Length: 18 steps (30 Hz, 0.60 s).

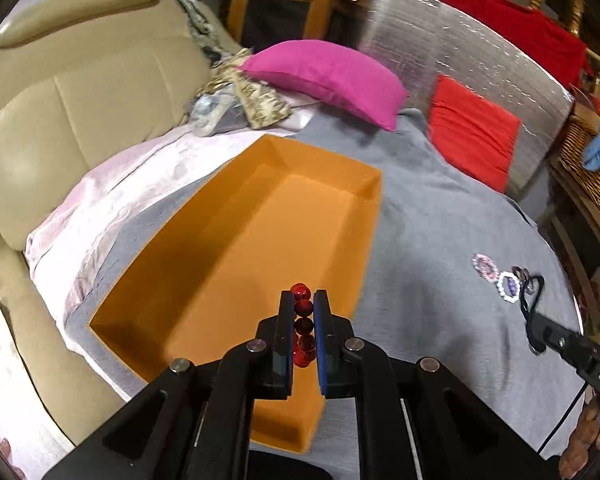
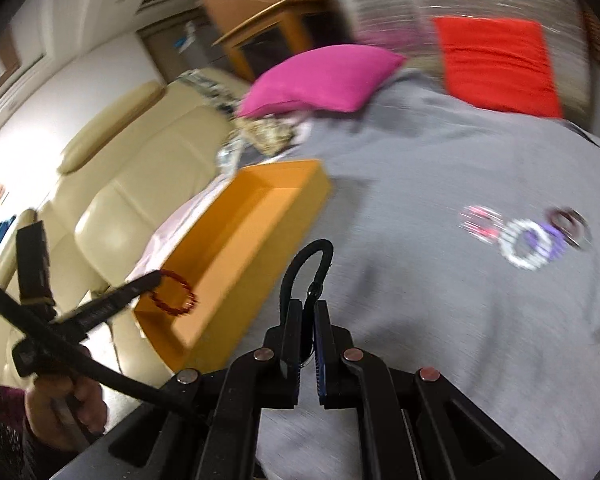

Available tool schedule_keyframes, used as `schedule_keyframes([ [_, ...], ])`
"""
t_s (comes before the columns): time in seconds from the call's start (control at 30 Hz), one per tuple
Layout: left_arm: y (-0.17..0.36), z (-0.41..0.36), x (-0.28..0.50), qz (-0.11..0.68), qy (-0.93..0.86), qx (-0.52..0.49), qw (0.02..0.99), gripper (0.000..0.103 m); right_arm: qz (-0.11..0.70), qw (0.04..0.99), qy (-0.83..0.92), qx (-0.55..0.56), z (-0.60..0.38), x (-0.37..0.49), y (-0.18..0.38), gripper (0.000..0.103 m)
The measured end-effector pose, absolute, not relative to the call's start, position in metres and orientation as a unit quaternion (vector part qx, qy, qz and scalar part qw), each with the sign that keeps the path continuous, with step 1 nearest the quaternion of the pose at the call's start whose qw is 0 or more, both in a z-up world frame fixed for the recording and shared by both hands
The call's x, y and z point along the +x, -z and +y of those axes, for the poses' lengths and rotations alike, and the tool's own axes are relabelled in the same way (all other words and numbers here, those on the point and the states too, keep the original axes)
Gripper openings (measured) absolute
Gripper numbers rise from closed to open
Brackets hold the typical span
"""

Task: Organize jewelry
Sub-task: 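Carry the red bracelet and black clip into the orange box and release both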

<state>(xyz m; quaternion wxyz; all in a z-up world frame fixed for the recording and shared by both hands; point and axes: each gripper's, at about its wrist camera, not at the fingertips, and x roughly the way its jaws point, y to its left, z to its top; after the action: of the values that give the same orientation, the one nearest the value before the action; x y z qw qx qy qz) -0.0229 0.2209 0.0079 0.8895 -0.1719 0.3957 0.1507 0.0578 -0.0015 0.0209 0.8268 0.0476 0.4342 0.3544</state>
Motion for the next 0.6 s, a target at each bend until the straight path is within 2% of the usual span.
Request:
schedule_keyframes([
  [0.33, 0.02, 0.254, -0.022, 0.417, -0.176, -0.191, 0.871, 0.009, 0.459, 0.797, -0.393, -0.017, 0.132, 0.097, 0.002, 0.006],
  [0.6, 0.036, 0.263, -0.017, 0.435, -0.182, -0.191, 0.861, 0.009, 0.496, 0.78, -0.379, -0.041, 0.188, 0.132, 0.035, 0.006],
])
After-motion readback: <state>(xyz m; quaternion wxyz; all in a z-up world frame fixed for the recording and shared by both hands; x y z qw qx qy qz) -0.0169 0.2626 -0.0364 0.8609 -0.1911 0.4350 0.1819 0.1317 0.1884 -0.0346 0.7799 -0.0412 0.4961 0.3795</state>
